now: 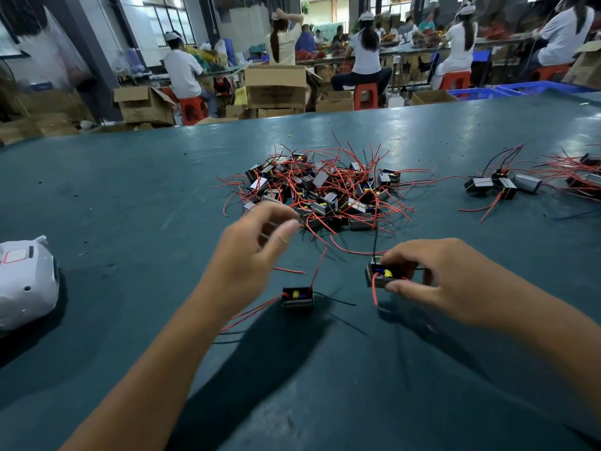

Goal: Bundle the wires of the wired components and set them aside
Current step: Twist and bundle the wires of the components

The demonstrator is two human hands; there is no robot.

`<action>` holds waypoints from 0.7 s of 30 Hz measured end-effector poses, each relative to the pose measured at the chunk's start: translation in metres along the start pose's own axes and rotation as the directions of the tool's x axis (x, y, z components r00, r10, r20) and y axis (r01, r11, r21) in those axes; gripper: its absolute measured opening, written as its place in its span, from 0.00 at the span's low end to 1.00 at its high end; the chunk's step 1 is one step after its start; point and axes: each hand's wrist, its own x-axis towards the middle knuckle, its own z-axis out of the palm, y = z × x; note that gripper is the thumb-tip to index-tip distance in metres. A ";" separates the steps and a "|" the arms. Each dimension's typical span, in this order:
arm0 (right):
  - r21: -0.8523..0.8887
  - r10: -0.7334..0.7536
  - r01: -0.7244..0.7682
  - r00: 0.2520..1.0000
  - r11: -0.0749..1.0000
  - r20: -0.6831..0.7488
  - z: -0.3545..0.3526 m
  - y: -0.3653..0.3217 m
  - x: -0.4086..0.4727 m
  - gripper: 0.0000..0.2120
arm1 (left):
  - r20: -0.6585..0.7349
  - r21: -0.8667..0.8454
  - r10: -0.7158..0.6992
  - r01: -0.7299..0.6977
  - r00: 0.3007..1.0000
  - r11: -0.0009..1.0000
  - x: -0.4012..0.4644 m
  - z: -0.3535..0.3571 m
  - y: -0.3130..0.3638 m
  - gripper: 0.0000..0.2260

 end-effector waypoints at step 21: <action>-0.438 0.018 0.093 0.970 0.894 0.243 -0.002 0.017 0.001 0.17 | 0.421 0.403 -0.175 -0.010 0.890 0.915 -0.006 0.005 -0.021 0.02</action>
